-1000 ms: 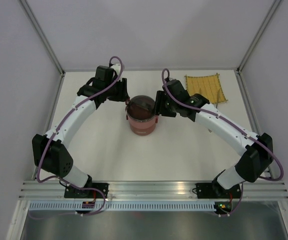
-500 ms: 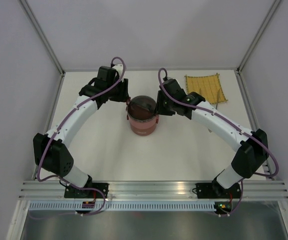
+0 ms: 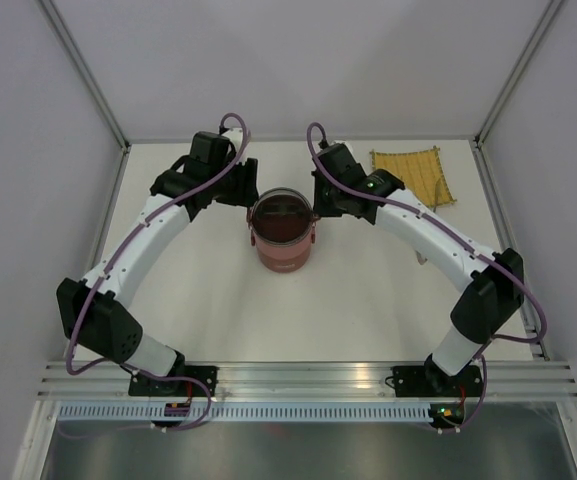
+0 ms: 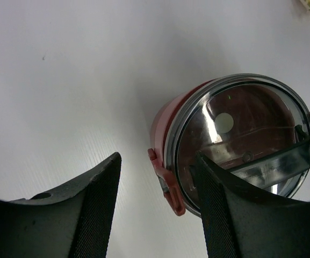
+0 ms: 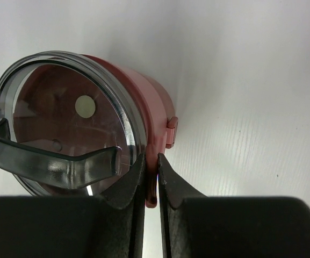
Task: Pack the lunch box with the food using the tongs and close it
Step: Close the fastener on the packing box.
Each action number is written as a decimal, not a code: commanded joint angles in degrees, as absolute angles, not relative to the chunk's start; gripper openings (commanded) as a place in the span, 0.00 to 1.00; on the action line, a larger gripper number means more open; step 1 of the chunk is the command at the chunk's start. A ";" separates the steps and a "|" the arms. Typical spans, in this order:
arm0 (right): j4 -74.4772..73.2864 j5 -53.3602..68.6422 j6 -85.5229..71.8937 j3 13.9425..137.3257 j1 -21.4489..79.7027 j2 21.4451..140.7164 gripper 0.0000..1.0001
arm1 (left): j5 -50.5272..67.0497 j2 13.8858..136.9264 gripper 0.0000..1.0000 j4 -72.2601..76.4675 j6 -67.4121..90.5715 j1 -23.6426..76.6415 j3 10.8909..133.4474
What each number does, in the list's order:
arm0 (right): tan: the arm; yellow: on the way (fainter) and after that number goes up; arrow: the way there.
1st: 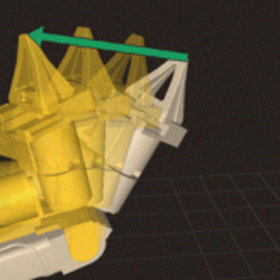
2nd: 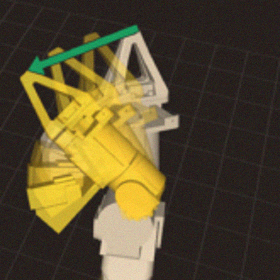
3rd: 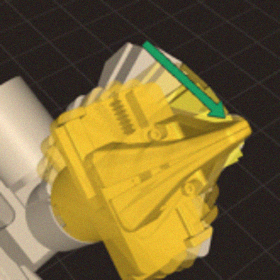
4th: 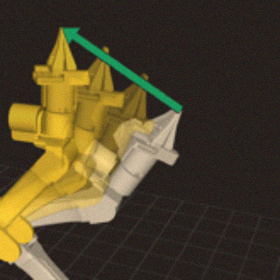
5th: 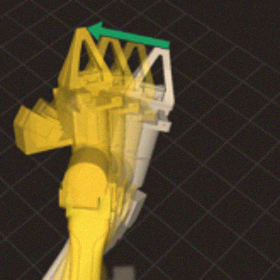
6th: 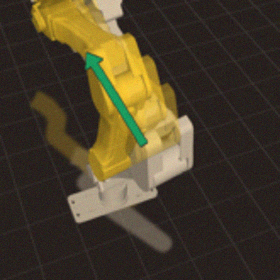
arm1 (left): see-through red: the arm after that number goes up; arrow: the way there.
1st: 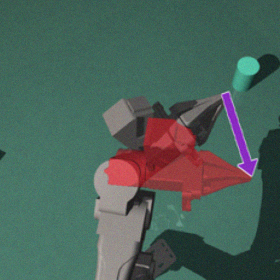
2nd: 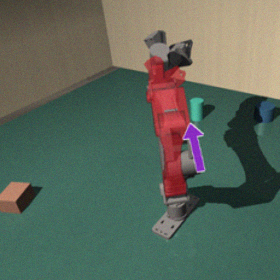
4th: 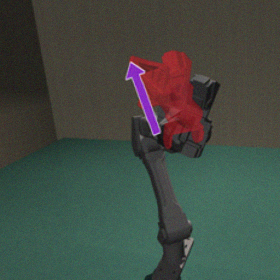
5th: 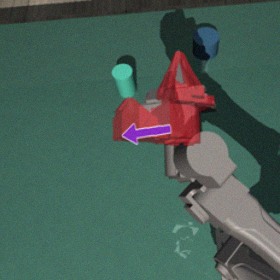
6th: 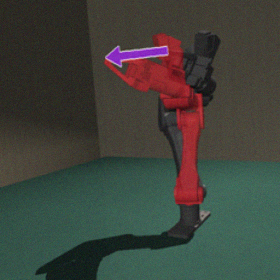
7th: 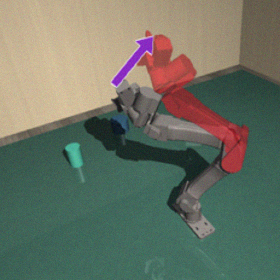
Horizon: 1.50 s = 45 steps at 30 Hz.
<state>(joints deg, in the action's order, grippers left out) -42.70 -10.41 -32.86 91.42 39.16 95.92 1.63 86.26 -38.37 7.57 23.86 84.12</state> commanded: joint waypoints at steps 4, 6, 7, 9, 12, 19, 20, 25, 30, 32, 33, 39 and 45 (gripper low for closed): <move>-46.84 -9.67 -26.46 95.97 39.03 98.08 0.11 | 1.32 82.53 0.63 -41.74 7.03 24.08 86.13; -48.77 -9.49 -25.84 97.12 38.67 99.31 0.11 | 1.76 82.35 0.63 -42.71 7.73 24.08 85.78; -49.48 -9.75 -26.10 97.55 38.58 99.66 0.11 | 1.58 82.18 0.63 -42.80 8.00 24.08 85.43; -50.18 -9.41 -26.37 98.09 38.15 100.28 0.12 | 1.32 82.00 0.63 -43.24 8.61 24.17 84.91; -49.83 -7.91 -25.75 97.82 37.97 100.81 0.15 | 1.23 81.48 0.61 -43.77 9.14 24.70 84.55; -51.77 -7.64 -22.86 101.68 37.44 103.36 0.15 | -1.40 82.26 0.57 -45.17 9.23 27.42 83.76; -51.85 -7.91 -22.68 101.95 37.44 103.45 0.16 | -2.28 82.44 0.56 -45.52 9.40 27.51 83.85; -52.29 -7.74 -20.48 103.27 37.44 104.68 0.17 | -5.62 82.09 0.44 -47.02 11.34 27.60 82.53; -52.65 -6.68 -18.72 104.85 37.44 106.08 0.17 | -8.17 80.95 0.40 -46.93 12.48 27.60 80.42; -52.65 -6.85 -18.89 104.85 37.44 106.17 0.17 | -7.30 81.21 0.39 -46.93 12.48 27.60 80.33; -52.73 -6.94 -18.98 104.77 37.53 106.17 0.17 | -6.77 81.38 0.39 -46.85 12.48 27.60 80.33; -54.05 -7.65 -20.65 103.80 37.44 105.82 0.16 | -7.03 80.96 0.38 -46.58 13.62 27.60 81.21; -55.55 -8.88 -23.64 103.19 37.44 105.47 0.16 | -6.95 79.54 0.50 -46.93 12.92 27.60 85.78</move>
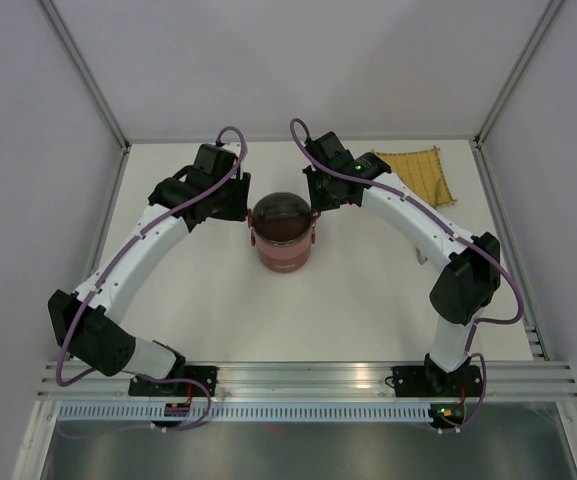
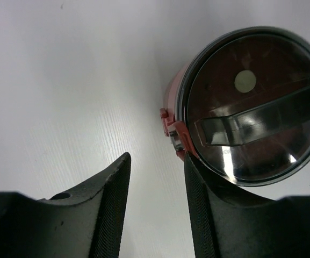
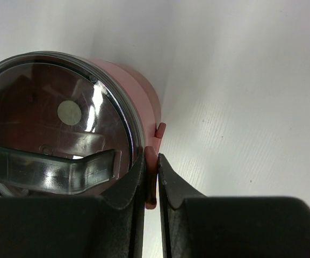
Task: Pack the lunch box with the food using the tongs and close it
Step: Close the fastener on the packing box.
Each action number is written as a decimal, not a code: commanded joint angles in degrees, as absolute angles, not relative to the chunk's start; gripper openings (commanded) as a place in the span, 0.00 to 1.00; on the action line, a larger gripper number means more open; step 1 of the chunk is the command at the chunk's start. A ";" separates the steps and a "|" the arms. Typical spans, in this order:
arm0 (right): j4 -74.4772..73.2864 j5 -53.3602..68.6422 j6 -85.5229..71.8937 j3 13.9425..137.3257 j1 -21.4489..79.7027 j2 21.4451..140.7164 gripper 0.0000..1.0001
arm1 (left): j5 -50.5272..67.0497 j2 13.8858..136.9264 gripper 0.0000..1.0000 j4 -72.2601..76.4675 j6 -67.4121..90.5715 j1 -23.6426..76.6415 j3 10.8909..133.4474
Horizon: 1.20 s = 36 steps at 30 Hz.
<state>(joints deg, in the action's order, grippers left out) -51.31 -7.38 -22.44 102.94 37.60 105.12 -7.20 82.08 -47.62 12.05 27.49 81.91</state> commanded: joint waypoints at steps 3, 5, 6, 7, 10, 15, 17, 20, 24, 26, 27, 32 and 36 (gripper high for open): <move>-55.46 -9.05 -24.17 102.66 37.53 105.64 0.16 | -4.58 80.77 0.52 -47.02 13.18 27.95 85.87; -55.63 -8.96 -24.34 102.39 37.44 105.64 0.15 | -4.13 81.12 0.52 -47.02 13.18 28.21 85.52; -55.46 -9.05 -24.43 102.22 37.44 105.47 0.15 | -4.04 81.12 0.52 -47.02 13.18 28.39 85.43; -55.55 -9.31 -24.61 102.13 37.53 105.38 0.15 | -4.04 81.21 0.51 -47.02 13.10 28.48 85.34; -55.55 -9.23 -24.87 102.22 37.44 105.21 0.15 | -3.69 81.91 0.51 -46.93 12.66 28.65 85.25; -56.16 -8.79 -26.37 101.87 37.44 104.68 0.13 | -3.87 84.37 0.50 -46.76 12.92 29.53 85.52; -56.42 -8.61 -27.24 101.60 37.44 104.24 0.13 | -5.44 85.07 0.49 -46.84 12.66 29.88 85.78; -56.69 -8.70 -27.86 100.81 37.44 103.71 0.12 | -7.47 86.04 0.46 -46.85 12.48 29.88 85.52; -57.57 -8.44 -29.26 100.81 37.44 103.54 0.09 | -9.40 86.66 0.44 -47.02 12.57 29.88 85.08; -56.96 -8.26 -29.53 100.11 37.53 103.01 0.09 | -10.72 86.75 0.42 -46.93 12.39 29.88 84.64; -56.87 -8.26 -29.71 99.50 37.44 103.01 0.09 | -11.33 86.84 0.41 -46.76 12.48 29.88 84.46; -57.83 -7.74 -30.50 99.84 37.44 103.18 0.06 | -13.53 86.92 0.34 -46.06 11.95 29.88 84.29; -58.53 -8.00 -31.20 100.20 37.44 102.66 0.04 | -12.14 87.36 0.28 -45.09 11.60 29.79 84.64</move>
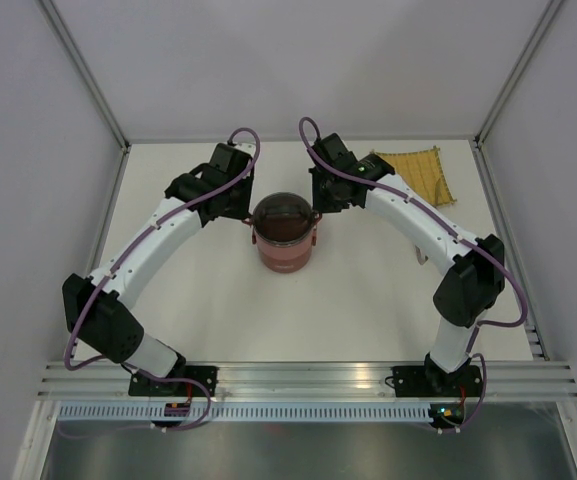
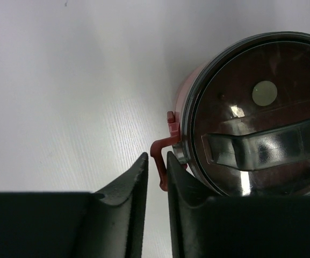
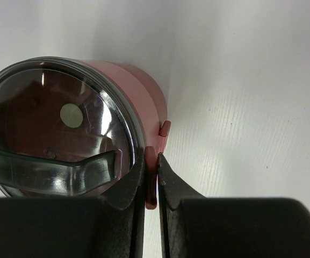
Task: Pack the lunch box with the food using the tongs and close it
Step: Close the fastener on the packing box.
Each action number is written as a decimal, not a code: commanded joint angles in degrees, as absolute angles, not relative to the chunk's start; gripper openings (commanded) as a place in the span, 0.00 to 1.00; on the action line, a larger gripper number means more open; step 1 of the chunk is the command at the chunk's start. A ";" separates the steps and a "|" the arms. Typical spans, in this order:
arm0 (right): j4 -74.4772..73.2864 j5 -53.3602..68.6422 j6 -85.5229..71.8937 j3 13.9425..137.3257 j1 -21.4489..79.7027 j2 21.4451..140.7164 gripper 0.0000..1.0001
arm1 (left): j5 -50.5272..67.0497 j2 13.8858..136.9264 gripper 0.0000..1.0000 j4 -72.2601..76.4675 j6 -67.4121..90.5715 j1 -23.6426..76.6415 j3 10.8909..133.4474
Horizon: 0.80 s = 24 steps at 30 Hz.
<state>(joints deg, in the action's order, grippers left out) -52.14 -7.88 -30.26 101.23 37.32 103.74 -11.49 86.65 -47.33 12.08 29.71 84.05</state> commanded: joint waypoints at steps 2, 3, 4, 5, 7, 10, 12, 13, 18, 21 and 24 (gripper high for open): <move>-58.54 -8.44 -31.64 100.20 37.44 102.13 0.03 | -10.11 87.54 0.21 -44.22 11.25 29.71 84.64; -58.45 -8.52 -31.64 100.02 37.53 101.95 0.02 | -8.98 87.89 0.20 -44.21 11.25 29.71 84.55; -58.27 -8.53 -31.64 100.02 37.44 101.78 0.02 | -8.44 88.33 0.19 -44.12 11.51 29.71 84.55; -58.27 -8.44 -31.73 99.76 37.44 101.78 0.02 | -8.18 88.50 0.19 -43.95 11.77 29.53 84.46; -57.75 -8.35 -31.99 99.23 37.53 101.52 0.01 | -8.09 89.12 0.18 -44.03 12.91 29.27 83.85; -56.87 -8.52 -32.52 97.39 37.44 100.81 0.01 | -7.65 88.60 0.18 -43.77 14.32 28.65 81.92; -55.99 -9.14 -33.13 95.54 37.44 99.85 0.01 | -8.00 88.42 0.18 -43.07 14.59 28.13 80.08; -55.20 -9.40 -33.31 94.93 37.44 99.41 0.01 | -8.00 88.33 0.18 -42.54 14.68 28.04 79.29; -52.56 -10.11 -34.28 89.30 37.53 96.86 0.02 | -7.56 89.38 0.18 -38.85 15.81 27.60 74.19; -50.98 -10.11 -34.72 87.10 37.44 95.89 0.02 | -6.86 89.74 0.18 -35.78 17.22 27.60 71.55; -50.01 -10.20 -35.16 86.22 37.44 95.63 0.02 | -6.86 89.91 0.18 -33.84 18.54 27.25 69.88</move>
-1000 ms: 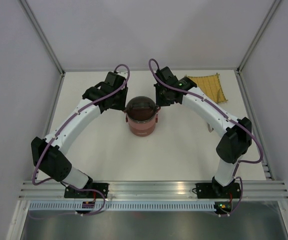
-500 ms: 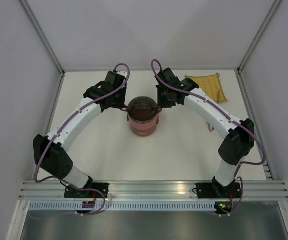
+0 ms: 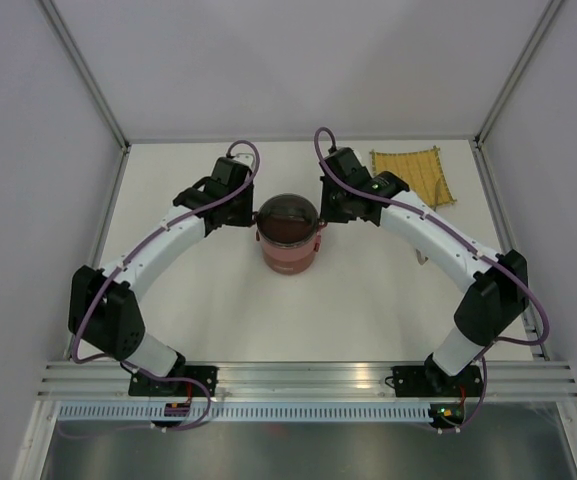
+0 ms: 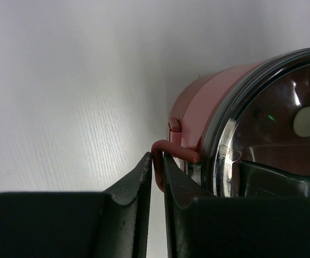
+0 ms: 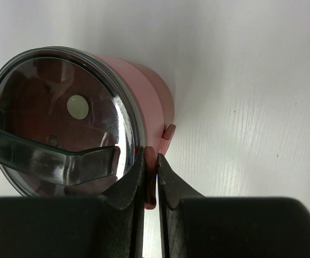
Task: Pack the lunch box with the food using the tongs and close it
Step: Close the fastener on the packing box.
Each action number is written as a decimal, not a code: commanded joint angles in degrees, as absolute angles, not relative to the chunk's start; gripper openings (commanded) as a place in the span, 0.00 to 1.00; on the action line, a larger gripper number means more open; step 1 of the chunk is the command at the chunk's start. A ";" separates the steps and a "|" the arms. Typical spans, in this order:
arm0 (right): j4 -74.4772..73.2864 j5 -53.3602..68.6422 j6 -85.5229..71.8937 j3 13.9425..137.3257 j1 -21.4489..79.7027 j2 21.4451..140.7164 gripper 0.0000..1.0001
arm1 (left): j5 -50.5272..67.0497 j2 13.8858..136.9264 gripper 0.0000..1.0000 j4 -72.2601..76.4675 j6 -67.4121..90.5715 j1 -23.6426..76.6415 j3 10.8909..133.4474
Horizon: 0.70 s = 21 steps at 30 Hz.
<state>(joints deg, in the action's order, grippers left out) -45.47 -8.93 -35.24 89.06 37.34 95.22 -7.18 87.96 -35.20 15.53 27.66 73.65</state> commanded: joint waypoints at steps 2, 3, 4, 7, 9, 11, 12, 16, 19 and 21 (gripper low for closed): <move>-49.22 -10.37 -35.16 85.52 37.44 95.63 0.02 | -5.89 89.56 0.18 -32.26 19.42 25.85 68.65; -49.22 -10.63 -35.16 85.34 37.44 95.63 0.02 | -3.71 88.34 0.19 -31.65 20.55 24.97 67.16; -49.31 -10.81 -35.07 85.17 37.53 95.71 0.02 | -2.30 87.29 0.20 -30.94 20.91 23.92 66.37; -49.31 -12.21 -35.16 84.90 37.44 95.45 0.02 | 1.56 82.54 0.27 -28.48 21.01 20.05 64.16; -49.31 -13.26 -34.81 85.08 37.44 95.36 0.02 | 3.33 80.08 0.34 -28.21 19.78 18.02 64.68; -49.39 -13.80 -34.28 85.78 37.35 95.45 0.01 | 3.34 79.19 0.38 -28.30 18.73 17.32 66.00; -49.13 -13.89 -33.23 86.04 37.27 95.62 0.00 | 2.90 79.02 0.38 -28.56 17.94 17.31 66.44; -47.29 -13.01 -27.80 87.71 37.09 96.76 0.00 | 2.02 78.75 0.38 -29.97 16.88 16.70 67.50; -45.09 -12.31 -22.26 89.38 36.83 98.43 0.00 | 1.32 78.57 0.37 -30.23 16.17 16.70 66.36; -43.43 -11.43 -19.44 90.52 36.21 100.10 0.00 | 2.45 78.92 0.35 -30.23 15.38 16.70 65.57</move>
<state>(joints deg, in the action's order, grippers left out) -41.76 -9.61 -28.42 89.41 37.47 96.44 5.10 80.18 -28.80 19.22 18.33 65.82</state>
